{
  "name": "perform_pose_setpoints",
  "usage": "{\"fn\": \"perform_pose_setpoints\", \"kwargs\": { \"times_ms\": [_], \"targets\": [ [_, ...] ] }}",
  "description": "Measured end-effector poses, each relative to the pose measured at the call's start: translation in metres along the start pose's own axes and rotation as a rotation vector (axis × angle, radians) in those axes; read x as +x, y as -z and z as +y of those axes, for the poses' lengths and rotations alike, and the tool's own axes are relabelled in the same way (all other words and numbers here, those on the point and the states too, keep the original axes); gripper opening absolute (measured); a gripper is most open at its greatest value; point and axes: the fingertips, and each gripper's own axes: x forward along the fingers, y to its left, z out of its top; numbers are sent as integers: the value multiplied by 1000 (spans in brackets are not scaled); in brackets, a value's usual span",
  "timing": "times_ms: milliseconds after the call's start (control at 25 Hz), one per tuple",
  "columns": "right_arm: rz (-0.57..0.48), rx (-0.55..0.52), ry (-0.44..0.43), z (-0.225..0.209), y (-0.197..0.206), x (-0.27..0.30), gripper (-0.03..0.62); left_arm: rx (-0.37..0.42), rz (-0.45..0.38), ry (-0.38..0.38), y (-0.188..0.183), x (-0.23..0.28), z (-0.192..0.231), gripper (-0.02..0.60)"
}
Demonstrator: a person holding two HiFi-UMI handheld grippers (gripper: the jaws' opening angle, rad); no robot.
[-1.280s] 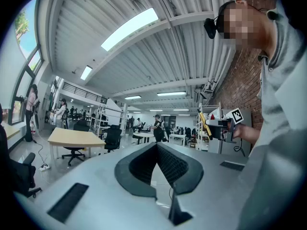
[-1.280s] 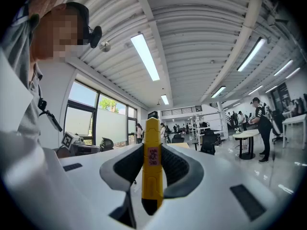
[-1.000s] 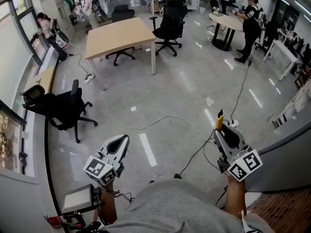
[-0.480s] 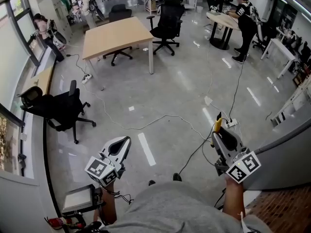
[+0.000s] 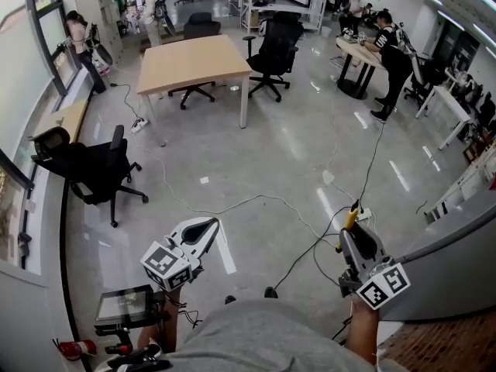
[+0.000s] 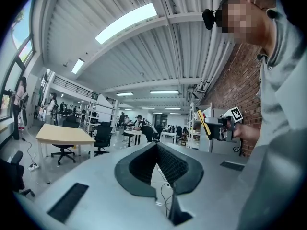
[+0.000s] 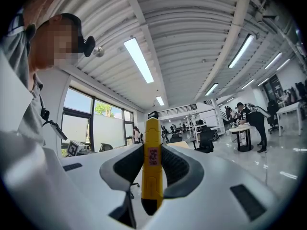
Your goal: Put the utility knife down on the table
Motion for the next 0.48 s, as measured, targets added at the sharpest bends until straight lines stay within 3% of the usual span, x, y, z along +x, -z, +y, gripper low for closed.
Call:
{"fn": "perform_pose_setpoints", "kwargs": {
  "times_ms": [480],
  "targets": [
    [-37,21,16,16,14,-4,117,74,-1,25,-4,-6,18,5]
  ]
}}
